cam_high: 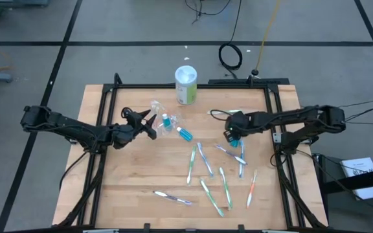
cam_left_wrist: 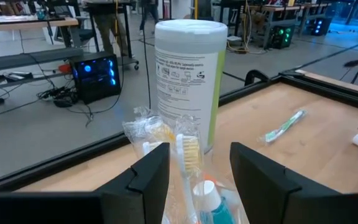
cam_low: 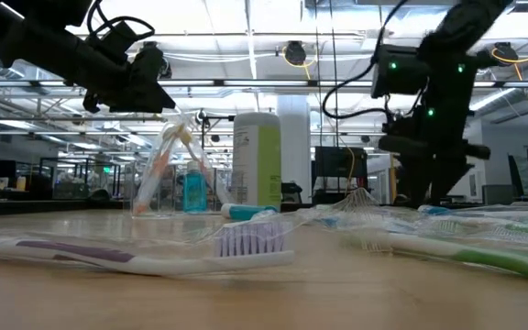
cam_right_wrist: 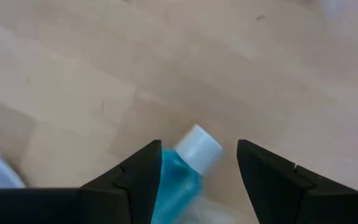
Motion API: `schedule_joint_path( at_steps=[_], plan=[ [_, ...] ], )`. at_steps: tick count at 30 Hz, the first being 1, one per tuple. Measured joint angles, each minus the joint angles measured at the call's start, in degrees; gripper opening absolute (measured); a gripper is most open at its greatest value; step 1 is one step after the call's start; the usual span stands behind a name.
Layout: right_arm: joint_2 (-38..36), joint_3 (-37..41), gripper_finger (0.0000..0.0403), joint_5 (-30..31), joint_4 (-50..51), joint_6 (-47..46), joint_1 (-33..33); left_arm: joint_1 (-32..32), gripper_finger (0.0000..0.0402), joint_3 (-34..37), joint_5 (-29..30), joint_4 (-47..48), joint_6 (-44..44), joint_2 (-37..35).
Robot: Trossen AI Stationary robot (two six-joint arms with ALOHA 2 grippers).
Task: Pick & Place toothbrushing station
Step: Put the blue mouthwash bottle into the transparent organizer
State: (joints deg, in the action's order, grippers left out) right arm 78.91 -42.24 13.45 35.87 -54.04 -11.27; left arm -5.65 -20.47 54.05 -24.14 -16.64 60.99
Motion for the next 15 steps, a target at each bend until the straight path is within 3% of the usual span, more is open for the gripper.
schedule_joint_path(
  at_steps=[8,15],
  plan=[
    [0.5,6.5,0.0179,-1.1,-11.7,-2.3,-0.2,1.0,0.0175,0.0,0.0,-0.1,0.0,0.0],
    [0.5,8.1,0.0112,0.0,-12.9,-1.5,0.1,1.2,0.0175,0.0,0.0,-0.1,-0.2,0.0]
  ],
)
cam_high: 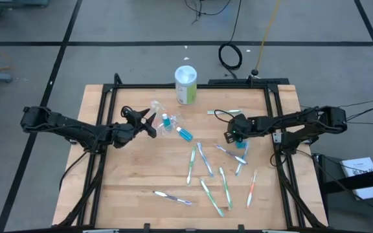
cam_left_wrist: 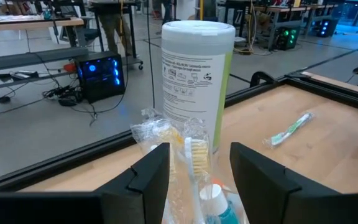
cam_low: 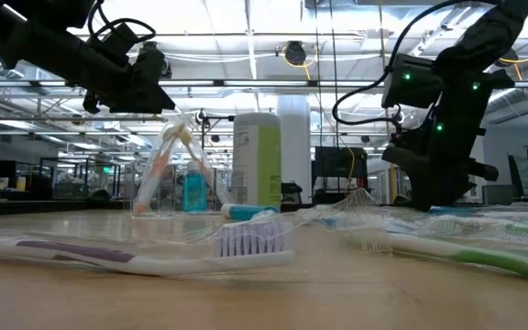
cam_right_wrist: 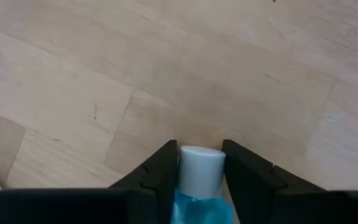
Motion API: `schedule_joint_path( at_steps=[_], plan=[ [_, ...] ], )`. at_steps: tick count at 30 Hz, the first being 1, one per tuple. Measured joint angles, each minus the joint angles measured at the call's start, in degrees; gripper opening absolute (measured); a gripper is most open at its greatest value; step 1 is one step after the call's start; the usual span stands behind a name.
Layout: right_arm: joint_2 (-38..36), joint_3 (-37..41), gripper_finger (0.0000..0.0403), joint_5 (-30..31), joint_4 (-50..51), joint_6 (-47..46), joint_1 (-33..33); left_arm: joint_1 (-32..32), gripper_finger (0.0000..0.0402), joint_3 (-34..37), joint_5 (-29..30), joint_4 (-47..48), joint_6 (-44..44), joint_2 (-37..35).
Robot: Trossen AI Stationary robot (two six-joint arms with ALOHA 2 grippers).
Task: Pick & Place toothbrushing station
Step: Put the blue mouthwash bottle into the transparent organizer
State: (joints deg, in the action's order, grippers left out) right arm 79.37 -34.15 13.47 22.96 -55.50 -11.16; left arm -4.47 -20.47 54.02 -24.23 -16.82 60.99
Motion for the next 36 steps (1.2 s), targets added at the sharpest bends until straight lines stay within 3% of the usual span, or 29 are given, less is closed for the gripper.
schedule_joint_path(
  at_steps=[4,10,15,20,25,30,36],
  plan=[
    [0.1,0.0,0.0088,0.4,-1.2,0.7,0.0,0.0,0.0175,0.0,-0.1,0.0,-0.2,0.0],
    [0.3,0.3,0.0106,0.2,-8.1,5.3,0.0,0.0,0.0175,0.0,-0.1,0.0,-1.3,0.0],
    [0.4,0.3,0.0093,-2.4,-25.3,13.8,0.0,0.0,0.0175,0.0,-0.1,0.0,-1.9,0.0],
    [0.4,0.2,0.0087,-9.2,-45.8,24.1,0.0,0.0,0.0175,0.0,-0.1,0.0,-2.1,0.0],
    [0.3,0.2,0.0094,-10.8,-60.7,30.7,0.4,-0.2,0.0175,0.0,-0.3,0.0,-2.1,0.0],
    [0.3,0.2,0.0092,-10.7,-67.4,32.7,1.2,-0.2,0.0175,0.0,-2.2,0.0,-2.1,0.0],
    [0.3,0.1,0.0090,-10.5,-67.6,32.7,3.4,-0.1,0.0175,0.0,-2.6,0.0,-2.1,0.0]
  ],
)
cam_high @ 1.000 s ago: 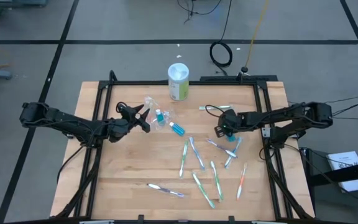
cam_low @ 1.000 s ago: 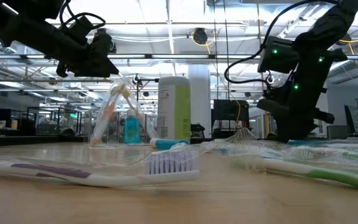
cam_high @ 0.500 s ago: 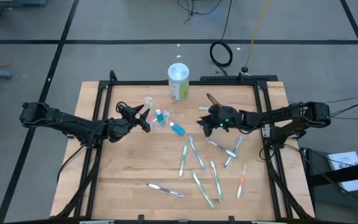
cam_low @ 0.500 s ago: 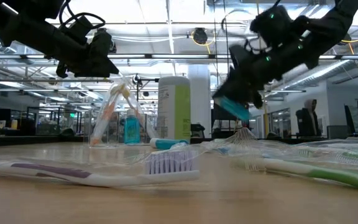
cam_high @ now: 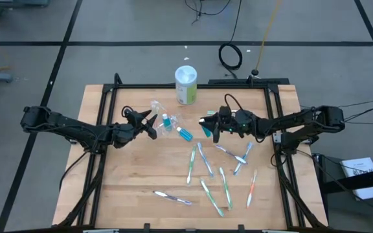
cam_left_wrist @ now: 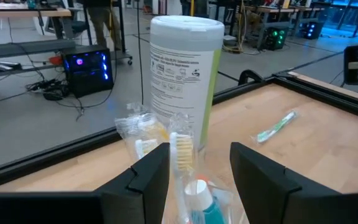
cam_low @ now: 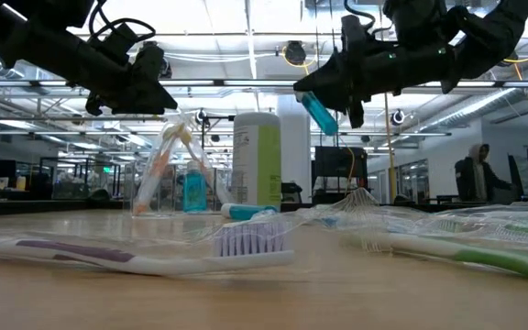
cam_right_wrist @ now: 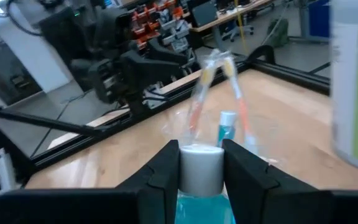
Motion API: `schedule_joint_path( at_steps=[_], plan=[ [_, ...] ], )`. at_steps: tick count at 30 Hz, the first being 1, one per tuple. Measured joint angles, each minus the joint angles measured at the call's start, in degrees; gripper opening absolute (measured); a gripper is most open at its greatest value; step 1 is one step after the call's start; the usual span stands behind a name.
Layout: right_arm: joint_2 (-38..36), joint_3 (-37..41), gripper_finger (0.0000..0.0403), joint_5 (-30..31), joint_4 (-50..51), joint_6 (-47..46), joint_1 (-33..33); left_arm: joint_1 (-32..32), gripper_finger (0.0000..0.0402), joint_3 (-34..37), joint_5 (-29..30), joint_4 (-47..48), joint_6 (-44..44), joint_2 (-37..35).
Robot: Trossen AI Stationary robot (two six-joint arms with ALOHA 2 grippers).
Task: Pick & Place toothbrushing station
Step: Put the blue mouthwash bottle into the transparent organizer
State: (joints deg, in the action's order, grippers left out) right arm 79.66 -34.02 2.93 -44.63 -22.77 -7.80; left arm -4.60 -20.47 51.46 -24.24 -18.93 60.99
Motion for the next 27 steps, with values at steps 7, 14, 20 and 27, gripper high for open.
schedule_joint_path(
  at_steps=[7,14,20,27],
  plan=[
    [0.0,0.0,0.0091,2.4,-3.1,1.0,3.9,0.0,0.0175,0.0,0.0,-4.5,1.3,0.0],
    [4.6,-0.4,0.0091,7.6,-13.5,2.6,6.1,0.0,0.0175,0.0,0.0,-12.2,8.0,0.0],
    [11.4,-5.2,0.0091,7.6,-15.7,2.6,6.0,0.0,0.0175,0.0,0.0,-14.7,10.3,0.0],
    [17.4,-12.3,0.0091,7.6,-15.9,5.6,5.9,0.2,0.0175,-0.1,0.0,-15.0,11.4,0.0]
  ],
)
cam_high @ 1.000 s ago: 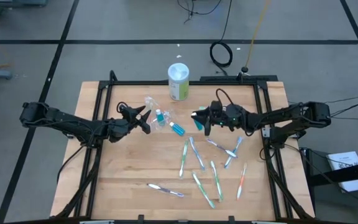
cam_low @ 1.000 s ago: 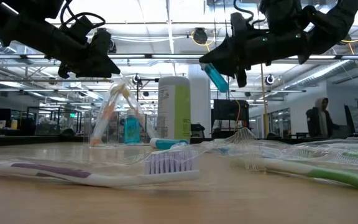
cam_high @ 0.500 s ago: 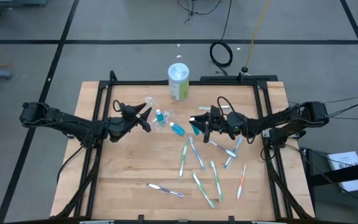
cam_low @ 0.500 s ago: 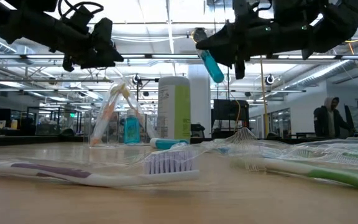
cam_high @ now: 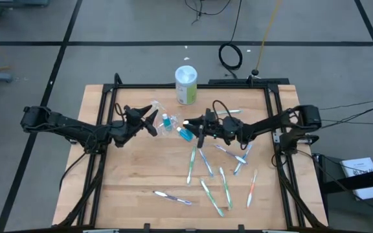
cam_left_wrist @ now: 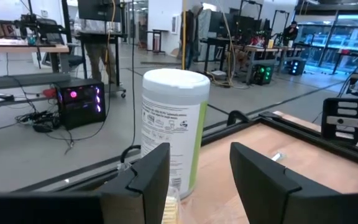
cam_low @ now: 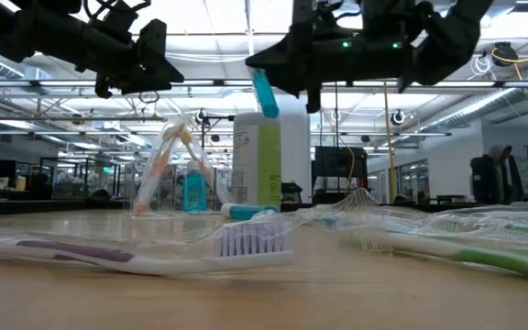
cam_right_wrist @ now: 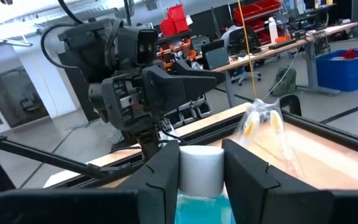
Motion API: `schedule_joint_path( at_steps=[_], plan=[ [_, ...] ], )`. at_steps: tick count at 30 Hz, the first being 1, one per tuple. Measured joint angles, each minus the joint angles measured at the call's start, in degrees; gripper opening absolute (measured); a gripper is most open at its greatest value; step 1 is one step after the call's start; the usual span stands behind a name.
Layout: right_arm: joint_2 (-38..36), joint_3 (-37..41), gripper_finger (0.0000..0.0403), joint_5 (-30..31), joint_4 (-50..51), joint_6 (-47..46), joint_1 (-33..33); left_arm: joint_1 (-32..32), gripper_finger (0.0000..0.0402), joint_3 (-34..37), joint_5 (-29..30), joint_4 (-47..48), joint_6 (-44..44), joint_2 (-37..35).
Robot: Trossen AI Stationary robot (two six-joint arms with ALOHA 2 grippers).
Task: Pick & Place toothbrushing station
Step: Put the blue mouthwash bottle into the transparent organizer
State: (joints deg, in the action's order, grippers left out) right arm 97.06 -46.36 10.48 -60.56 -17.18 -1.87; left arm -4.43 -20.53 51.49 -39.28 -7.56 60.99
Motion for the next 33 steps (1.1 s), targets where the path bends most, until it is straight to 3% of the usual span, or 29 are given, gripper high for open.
schedule_joint_path(
  at_steps=[11,33],
  plan=[
    [6.0,-4.7,0.0091,0.0,0.1,-0.5,-1.2,-0.1,0.0175,0.0,-0.2,0.4,-0.1,0.0],
    [6.3,-4.7,0.0091,0.2,-0.5,0.0,-2.2,-0.1,0.0175,0.0,-0.2,0.5,-0.2,0.0]
  ],
)
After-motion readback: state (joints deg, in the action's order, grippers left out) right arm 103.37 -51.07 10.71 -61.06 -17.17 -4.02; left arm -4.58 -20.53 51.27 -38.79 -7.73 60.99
